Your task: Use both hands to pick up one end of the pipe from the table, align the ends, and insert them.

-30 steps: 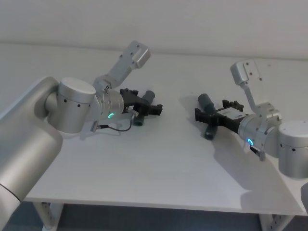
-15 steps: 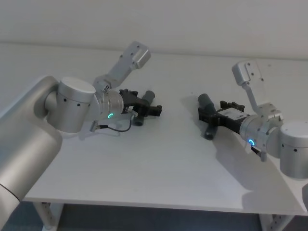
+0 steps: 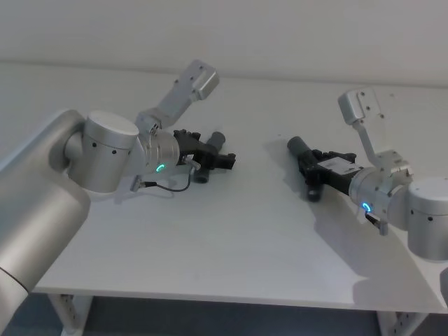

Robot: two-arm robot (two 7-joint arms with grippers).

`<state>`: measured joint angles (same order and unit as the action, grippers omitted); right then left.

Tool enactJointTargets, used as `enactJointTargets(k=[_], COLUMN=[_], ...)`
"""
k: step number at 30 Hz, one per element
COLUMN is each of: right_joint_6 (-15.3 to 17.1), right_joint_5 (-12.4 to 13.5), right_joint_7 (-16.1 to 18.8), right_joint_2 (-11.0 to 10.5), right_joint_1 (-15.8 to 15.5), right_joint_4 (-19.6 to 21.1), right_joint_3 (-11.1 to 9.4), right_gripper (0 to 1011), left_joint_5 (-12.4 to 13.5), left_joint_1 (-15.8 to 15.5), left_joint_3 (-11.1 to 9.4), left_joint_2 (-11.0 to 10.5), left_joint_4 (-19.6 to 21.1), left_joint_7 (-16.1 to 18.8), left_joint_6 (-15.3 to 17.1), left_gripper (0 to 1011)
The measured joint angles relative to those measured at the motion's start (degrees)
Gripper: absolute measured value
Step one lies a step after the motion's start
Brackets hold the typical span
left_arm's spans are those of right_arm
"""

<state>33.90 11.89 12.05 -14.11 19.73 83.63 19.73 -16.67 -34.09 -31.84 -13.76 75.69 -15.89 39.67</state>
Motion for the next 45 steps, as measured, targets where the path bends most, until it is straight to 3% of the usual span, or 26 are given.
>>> enactJointTargets(k=[2, 8, 27, 45], right_joint_6=[0.0, 0.0, 0.0, 0.0], right_joint_5=[0.0, 0.0, 0.0, 0.0], right_joint_7=[0.0, 0.0, 0.1, 0.1], right_joint_2=[0.0, 0.0, 0.0, 0.0], right_joint_1=[0.0, 0.0, 0.0, 0.0], right_joint_4=[0.0, 0.0, 0.0, 0.0], right_joint_3=[0.0, 0.0, 0.0, 0.0], right_gripper=[276, 274, 274, 274], left_joint_5=[0.0, 0.0, 0.0, 0.0], left_joint_1=[0.0, 0.0, 0.0, 0.0], left_joint_3=[0.0, 0.0, 0.0, 0.0], left_joint_2=[0.0, 0.0, 0.0, 0.0], left_joint_4=[0.0, 0.0, 0.0, 0.0], left_joint_7=[0.0, 0.0, 0.0, 0.0], left_joint_6=[0.0, 0.0, 0.1, 0.1], left_gripper=[1001, 918, 370, 368])
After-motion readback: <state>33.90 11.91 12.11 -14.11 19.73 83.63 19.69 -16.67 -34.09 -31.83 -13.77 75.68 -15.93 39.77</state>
